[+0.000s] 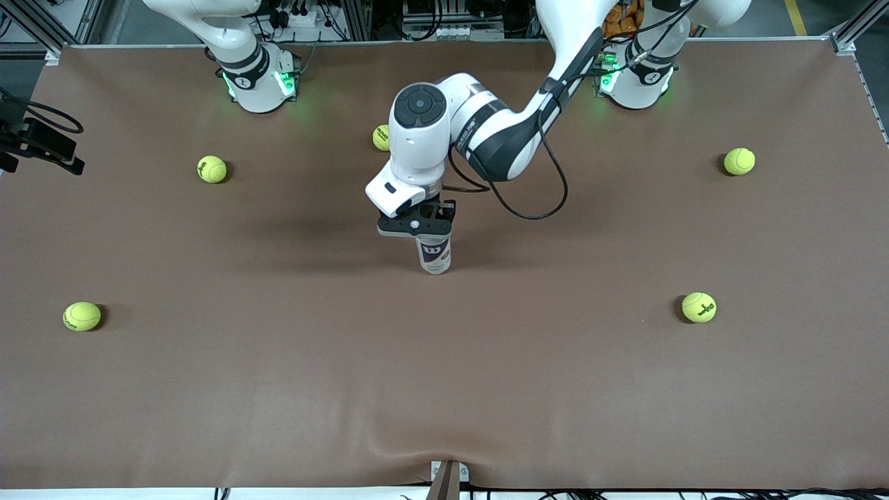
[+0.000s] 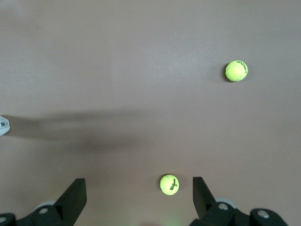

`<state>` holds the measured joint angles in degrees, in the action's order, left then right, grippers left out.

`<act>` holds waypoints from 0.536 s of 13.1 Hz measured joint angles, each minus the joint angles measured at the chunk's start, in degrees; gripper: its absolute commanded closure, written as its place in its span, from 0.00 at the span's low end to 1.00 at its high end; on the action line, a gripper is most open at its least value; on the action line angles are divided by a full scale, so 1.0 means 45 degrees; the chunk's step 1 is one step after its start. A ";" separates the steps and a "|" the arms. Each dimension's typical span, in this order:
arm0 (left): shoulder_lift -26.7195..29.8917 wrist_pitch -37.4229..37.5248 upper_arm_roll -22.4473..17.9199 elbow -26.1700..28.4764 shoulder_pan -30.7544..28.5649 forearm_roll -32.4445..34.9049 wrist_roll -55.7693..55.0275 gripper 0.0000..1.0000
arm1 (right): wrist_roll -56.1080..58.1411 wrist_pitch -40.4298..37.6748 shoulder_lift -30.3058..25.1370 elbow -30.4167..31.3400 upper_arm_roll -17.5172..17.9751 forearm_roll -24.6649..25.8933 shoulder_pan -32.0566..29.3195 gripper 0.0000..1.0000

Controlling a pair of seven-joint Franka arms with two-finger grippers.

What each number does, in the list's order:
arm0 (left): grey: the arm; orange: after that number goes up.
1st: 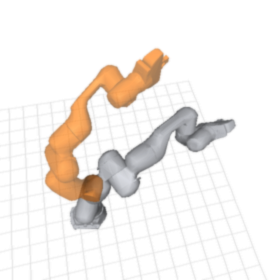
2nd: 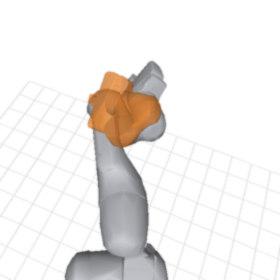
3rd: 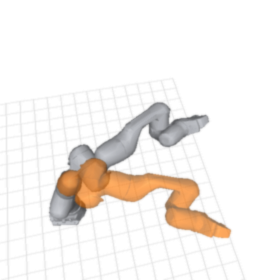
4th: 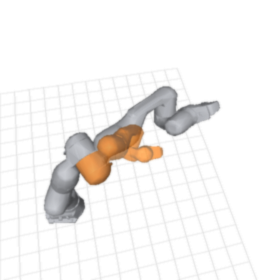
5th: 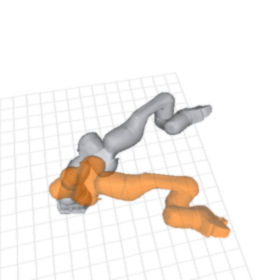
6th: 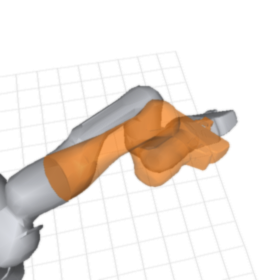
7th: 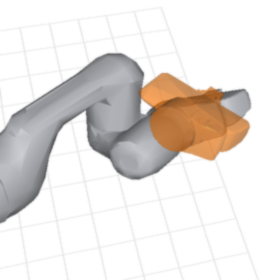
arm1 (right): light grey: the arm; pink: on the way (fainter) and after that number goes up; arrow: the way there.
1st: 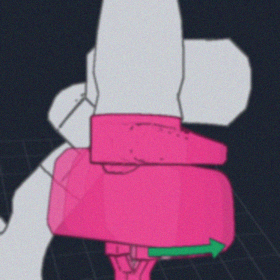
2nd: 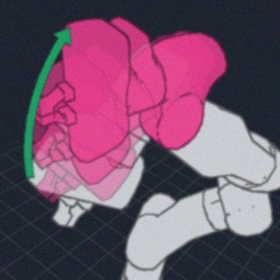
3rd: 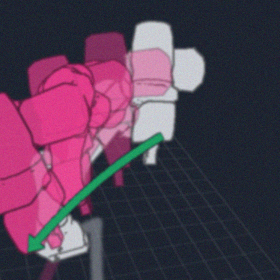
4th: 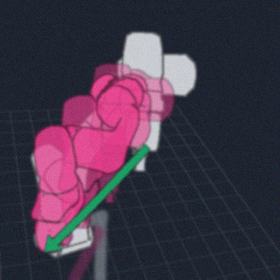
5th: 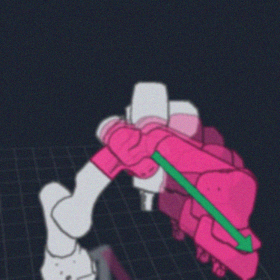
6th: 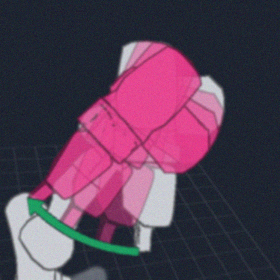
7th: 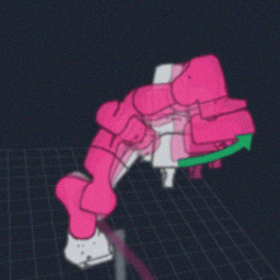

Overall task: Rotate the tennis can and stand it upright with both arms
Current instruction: 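Open the left gripper and lift it away from the upright can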

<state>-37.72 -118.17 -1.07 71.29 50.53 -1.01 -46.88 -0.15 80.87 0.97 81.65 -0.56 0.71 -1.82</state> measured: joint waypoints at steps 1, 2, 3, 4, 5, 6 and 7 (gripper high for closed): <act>0.0400 0.0244 -0.0108 -0.0121 -0.0011 0.0001 -0.0003 0.00 | 0.0000 0.0001 0.0001 0.0000 -0.0002 0.0000 0.0000 0.00; 0.0944 0.0482 -0.0315 -0.0178 -0.0034 0.0006 -0.0004 0.00 | 0.0000 0.0003 0.0001 0.0000 -0.0004 0.0001 0.0000 0.00; 0.1589 0.0950 -0.0586 -0.0171 -0.0120 0.0013 -0.0004 0.00 | 0.0000 0.0004 0.0001 -0.0001 -0.0006 0.0002 -0.0001 0.00; 0.2240 0.1686 -0.0778 -0.0151 -0.0366 0.0028 -0.0004 0.00 | 0.0000 0.0004 0.0001 -0.0001 -0.0006 0.0003 -0.0001 0.00; 0.2877 0.2485 -0.0864 -0.0132 -0.0822 0.0052 0.0001 0.00 | 0.0000 0.0005 0.0001 0.0000 -0.0006 0.0004 -0.0001 0.00; 0.3437 0.3155 -0.0883 -0.0110 -0.1371 0.0061 0.0111 0.00 | 0.0000 0.0006 0.0001 -0.0001 -0.0005 0.0004 0.0000 0.00; 0.3954 0.3838 -0.0896 -0.0088 -0.1943 0.0065 0.0370 0.00 | 0.0000 0.0006 0.0001 -0.0001 -0.0002 0.0004 0.0000 0.00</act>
<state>-19.93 -100.90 -5.10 70.90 41.79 -0.72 -45.21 -0.15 80.89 0.97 81.64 -0.57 0.73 -1.82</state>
